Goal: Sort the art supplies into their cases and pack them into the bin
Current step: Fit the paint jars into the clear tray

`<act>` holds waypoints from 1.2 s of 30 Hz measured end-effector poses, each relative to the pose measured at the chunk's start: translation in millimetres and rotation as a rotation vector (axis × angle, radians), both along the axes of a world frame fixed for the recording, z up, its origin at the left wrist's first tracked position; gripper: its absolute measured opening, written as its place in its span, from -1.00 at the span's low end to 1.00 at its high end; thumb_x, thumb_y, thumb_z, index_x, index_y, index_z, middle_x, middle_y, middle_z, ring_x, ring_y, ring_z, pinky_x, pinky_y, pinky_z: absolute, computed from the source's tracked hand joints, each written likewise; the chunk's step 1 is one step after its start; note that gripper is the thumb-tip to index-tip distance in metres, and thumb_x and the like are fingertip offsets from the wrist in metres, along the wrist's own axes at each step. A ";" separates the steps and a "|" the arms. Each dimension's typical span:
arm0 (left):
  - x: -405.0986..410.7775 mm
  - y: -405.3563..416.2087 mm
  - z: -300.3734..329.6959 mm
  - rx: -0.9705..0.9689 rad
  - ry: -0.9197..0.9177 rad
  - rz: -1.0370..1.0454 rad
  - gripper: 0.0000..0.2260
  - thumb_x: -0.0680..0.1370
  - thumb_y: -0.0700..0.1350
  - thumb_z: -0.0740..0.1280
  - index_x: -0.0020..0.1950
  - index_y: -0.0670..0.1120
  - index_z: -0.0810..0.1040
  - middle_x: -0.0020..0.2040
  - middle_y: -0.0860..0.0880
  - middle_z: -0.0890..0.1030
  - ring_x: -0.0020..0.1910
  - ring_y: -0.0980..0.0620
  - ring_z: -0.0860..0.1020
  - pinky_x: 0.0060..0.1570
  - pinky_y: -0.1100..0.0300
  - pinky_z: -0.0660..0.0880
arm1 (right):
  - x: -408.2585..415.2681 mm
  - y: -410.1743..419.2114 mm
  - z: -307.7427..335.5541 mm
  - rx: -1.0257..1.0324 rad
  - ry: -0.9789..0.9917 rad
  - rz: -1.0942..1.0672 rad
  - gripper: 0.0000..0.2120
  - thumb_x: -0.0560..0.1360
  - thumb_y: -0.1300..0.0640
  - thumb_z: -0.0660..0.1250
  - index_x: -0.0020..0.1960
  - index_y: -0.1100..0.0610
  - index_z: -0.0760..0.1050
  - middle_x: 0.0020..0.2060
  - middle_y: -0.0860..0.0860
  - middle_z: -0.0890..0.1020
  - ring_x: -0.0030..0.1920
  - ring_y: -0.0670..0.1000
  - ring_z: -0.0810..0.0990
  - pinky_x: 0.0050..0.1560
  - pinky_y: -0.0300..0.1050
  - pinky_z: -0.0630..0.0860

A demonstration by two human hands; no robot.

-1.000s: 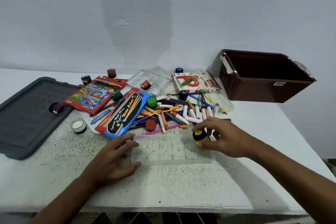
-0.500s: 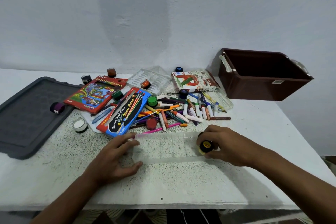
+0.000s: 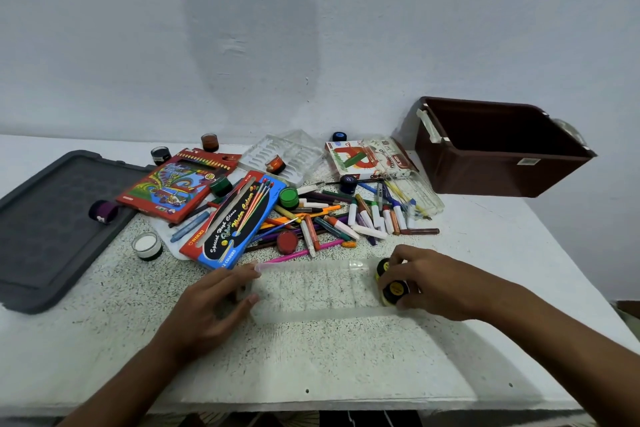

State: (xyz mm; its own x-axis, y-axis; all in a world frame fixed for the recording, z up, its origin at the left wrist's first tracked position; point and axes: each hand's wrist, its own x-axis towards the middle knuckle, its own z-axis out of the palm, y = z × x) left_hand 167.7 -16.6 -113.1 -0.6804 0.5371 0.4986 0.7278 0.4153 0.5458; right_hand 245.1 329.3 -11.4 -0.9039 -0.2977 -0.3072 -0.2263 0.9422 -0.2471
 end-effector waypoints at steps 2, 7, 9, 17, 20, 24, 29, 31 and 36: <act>0.1 -1.1 0.4 0.029 -0.024 0.018 -0.60 0.59 0.20 0.19 0.20 -0.05 0.59 -0.09 0.11 0.61 -0.18 0.19 0.58 -0.22 0.26 0.53 | -2.1 0.6 0.3 -0.004 -0.016 0.004 -0.68 0.50 0.04 0.40 0.24 -0.11 0.52 0.15 -0.10 0.39 0.00 -0.12 0.40 -0.04 -0.42 0.36; -2.3 -3.2 1.6 0.123 -0.032 0.078 -0.60 0.55 0.20 0.25 0.09 -0.07 0.66 -0.10 0.10 0.68 -0.19 0.26 0.63 -0.21 0.36 0.55 | -9.4 0.9 1.0 -0.008 -0.053 0.033 -0.69 0.48 0.11 0.42 0.20 -0.10 0.54 0.12 -0.12 0.38 -0.03 -0.15 0.38 -0.15 -0.50 0.30; -1.5 -1.4 4.1 0.141 -0.039 0.091 -0.65 0.53 0.16 0.29 0.03 -0.08 0.69 -0.10 0.13 0.68 -0.20 0.31 0.62 -0.19 0.45 0.52 | -10.4 1.3 2.0 -0.012 -0.069 0.046 -0.70 0.48 0.12 0.42 0.19 -0.10 0.55 0.11 -0.13 0.39 -0.02 -0.16 0.37 -0.15 -0.50 0.31; -2.8 -2.3 3.9 0.176 -0.110 0.096 -0.74 0.43 0.03 0.38 -0.01 -0.09 0.71 -0.12 0.16 0.69 -0.24 0.29 0.64 -0.19 0.41 0.55 | -25.6 3.0 8.9 0.020 -0.123 0.086 -0.73 0.47 -0.04 0.41 0.17 -0.16 0.55 0.02 -0.12 0.48 -0.09 -0.19 0.43 -0.12 -0.34 0.40; -3.0 -2.5 5.2 0.189 -0.127 0.086 -0.72 0.43 0.04 0.38 -0.01 -0.10 0.71 -0.13 0.14 0.69 -0.25 0.29 0.64 -0.19 0.43 0.54 | -47.1 5.6 10.7 -0.042 0.036 -0.001 -0.76 0.54 -0.08 0.31 0.19 -0.12 0.55 -0.09 -0.16 0.51 -0.15 -0.21 0.48 -0.14 -0.29 0.42; -3.3 -1.8 4.9 0.208 -0.148 0.106 -0.73 0.41 0.06 0.39 -0.03 -0.07 0.72 -0.16 0.17 0.70 -0.26 0.28 0.65 -0.20 0.41 0.55 | -88.6 4.7 -1.6 -0.115 0.260 -0.182 -0.74 0.58 0.01 0.27 0.24 0.01 0.53 0.01 -0.04 0.55 -0.07 -0.05 0.55 -0.11 -0.17 0.43; -3.5 -1.3 4.2 0.220 -0.165 0.103 -0.75 0.42 0.03 0.40 -0.02 -0.08 0.72 -0.15 0.19 0.70 -0.24 0.26 0.65 -0.18 0.39 0.57 | -136.5 -1.1 -20.8 -0.071 0.256 -0.272 -0.53 0.58 -0.11 0.24 0.46 -0.06 0.31 0.33 0.10 0.40 0.33 0.13 0.37 0.29 -0.03 0.34; -3.7 -2.3 4.3 0.221 -0.170 0.104 -0.75 0.42 0.04 0.40 -0.01 -0.07 0.71 -0.14 0.18 0.70 -0.23 0.25 0.66 -0.18 0.38 0.57 | -152.3 -3.8 -26.8 -0.012 0.213 -0.277 -0.48 0.56 -0.21 0.20 0.48 -0.13 0.24 0.33 0.13 0.39 0.36 0.21 0.32 0.34 0.10 0.33; -3.8 -2.9 4.3 0.209 -0.171 0.095 -0.75 0.43 0.03 0.40 0.02 -0.06 0.71 -0.11 0.16 0.70 -0.20 0.25 0.66 -0.18 0.36 0.58 | -170.9 -5.1 -37.9 0.045 0.159 -0.286 -0.46 0.56 -0.24 0.15 0.49 -0.12 0.21 0.38 0.13 0.38 0.35 0.21 0.31 0.34 0.11 0.30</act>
